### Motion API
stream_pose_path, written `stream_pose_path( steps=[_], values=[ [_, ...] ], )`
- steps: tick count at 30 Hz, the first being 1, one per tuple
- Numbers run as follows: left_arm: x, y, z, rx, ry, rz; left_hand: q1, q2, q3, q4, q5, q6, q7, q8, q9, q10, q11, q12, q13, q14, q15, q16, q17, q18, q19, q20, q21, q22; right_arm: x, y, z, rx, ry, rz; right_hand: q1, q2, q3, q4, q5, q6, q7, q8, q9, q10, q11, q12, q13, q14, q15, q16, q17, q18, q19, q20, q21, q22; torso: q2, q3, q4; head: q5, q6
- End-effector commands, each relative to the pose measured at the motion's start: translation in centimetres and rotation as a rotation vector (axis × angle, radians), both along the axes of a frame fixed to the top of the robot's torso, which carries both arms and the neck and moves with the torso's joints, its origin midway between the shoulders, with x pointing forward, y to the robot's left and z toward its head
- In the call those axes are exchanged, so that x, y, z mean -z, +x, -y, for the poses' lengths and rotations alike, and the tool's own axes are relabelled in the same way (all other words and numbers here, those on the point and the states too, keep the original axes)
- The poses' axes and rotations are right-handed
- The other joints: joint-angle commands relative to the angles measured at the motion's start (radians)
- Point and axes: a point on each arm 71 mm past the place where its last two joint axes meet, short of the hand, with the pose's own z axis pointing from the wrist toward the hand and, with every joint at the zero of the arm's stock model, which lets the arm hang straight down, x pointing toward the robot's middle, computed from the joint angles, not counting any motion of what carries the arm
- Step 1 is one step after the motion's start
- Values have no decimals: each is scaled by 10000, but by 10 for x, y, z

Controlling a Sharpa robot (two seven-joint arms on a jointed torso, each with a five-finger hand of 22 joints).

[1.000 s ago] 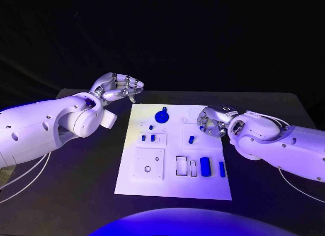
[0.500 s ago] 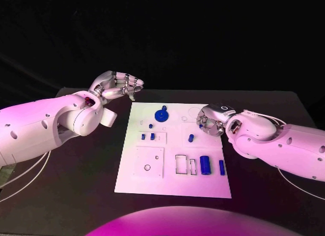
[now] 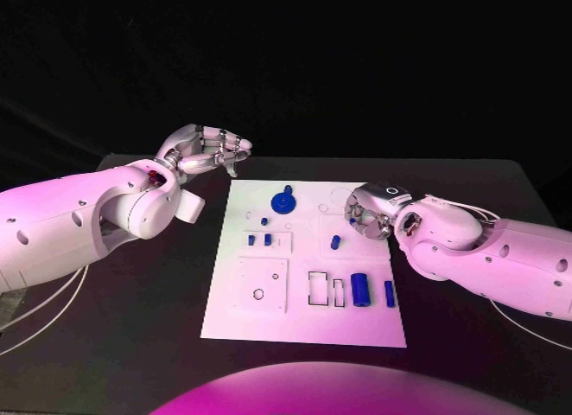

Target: Assemble the parts on the task board

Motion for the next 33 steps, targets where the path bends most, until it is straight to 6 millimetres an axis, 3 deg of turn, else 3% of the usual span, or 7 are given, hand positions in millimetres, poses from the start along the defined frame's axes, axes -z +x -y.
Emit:
stream_pose_path(
  steps=[1,26,33],
  values=[
    [-1,-1,3,153,-120,-18,47,42,11,-73,23,-1,88,-57,-11,-68,13,-70,-25,-43,37,-53,-18,135,-74,-4,-43,18,3,-4,-2,-10,202,255,-222,162,83,33,50,55,-53,116,174,207,-122,26,55,511,-68,41,24,-124,22,-75,77,28,3,-1,8,7,12],
    [1,1,2,196,-86,-122,65,38,12,-116,26,1,97,-56,-14,-122,32,-121,-85,-41,49,-91,-39,137,-89,3,-27,30,-31,-9,4,-172,1452,955,-418,131,268,-77,49,36,-106,236,367,354,-168,-47,57,505,-117,29,-14,-127,21,-123,71,65,-2,4,-7,-5,90],
    [1,1,3,233,-87,-152,66,35,11,-123,26,0,98,-57,-15,-135,35,-131,-97,-43,52,-100,-43,137,-93,5,-24,33,-41,-23,-11,-620,1849,888,-435,119,271,-84,46,34,-108,244,380,358,-170,-55,57,505,-117,31,-9,-131,28,-124,87,77,-7,14,-18,68,121]
  ],
)
